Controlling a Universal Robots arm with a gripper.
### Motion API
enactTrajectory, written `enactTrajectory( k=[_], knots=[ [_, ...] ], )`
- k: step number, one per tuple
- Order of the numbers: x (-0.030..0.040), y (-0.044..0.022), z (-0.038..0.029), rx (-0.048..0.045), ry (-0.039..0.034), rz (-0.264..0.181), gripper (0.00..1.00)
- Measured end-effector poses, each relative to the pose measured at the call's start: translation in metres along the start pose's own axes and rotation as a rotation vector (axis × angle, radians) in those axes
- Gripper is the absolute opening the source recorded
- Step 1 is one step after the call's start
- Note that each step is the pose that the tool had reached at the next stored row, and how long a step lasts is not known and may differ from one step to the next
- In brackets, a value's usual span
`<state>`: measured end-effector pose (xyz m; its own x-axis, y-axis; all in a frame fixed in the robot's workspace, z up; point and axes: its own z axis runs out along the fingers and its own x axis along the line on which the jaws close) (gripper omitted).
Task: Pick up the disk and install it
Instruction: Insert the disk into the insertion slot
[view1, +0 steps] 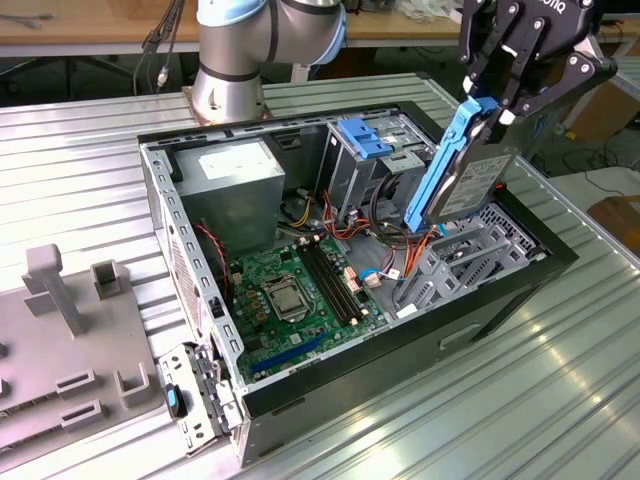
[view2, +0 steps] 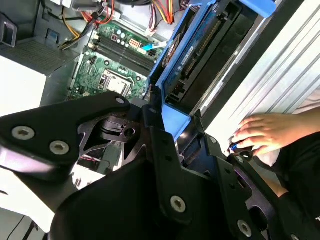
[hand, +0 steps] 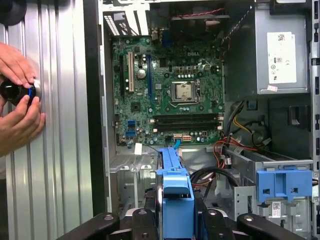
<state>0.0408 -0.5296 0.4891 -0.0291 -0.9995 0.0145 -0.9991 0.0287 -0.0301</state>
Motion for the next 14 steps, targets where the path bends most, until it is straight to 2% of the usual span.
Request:
enactTrajectory(
  k=[1, 2, 4, 7, 14],
  knots=[
    [0.0004, -0.0060, 0.0006, 0.0000, -0.0001, 0.000, 0.37],
    [0.0007, -0.0090, 0.0009, 0.0000, 0.0000, 0.000, 0.37],
    [0.0032, -0.0121, 0.0022, 0.0000, 0.0008, 0.001, 0.37],
    [0.0118, -0.0148, 0.0050, 0.0000, 0.0009, 0.002, 0.37],
    [0.0142, -0.0264, 0.0097, 0.0000, 0.0015, 0.002, 0.37]
  ],
)
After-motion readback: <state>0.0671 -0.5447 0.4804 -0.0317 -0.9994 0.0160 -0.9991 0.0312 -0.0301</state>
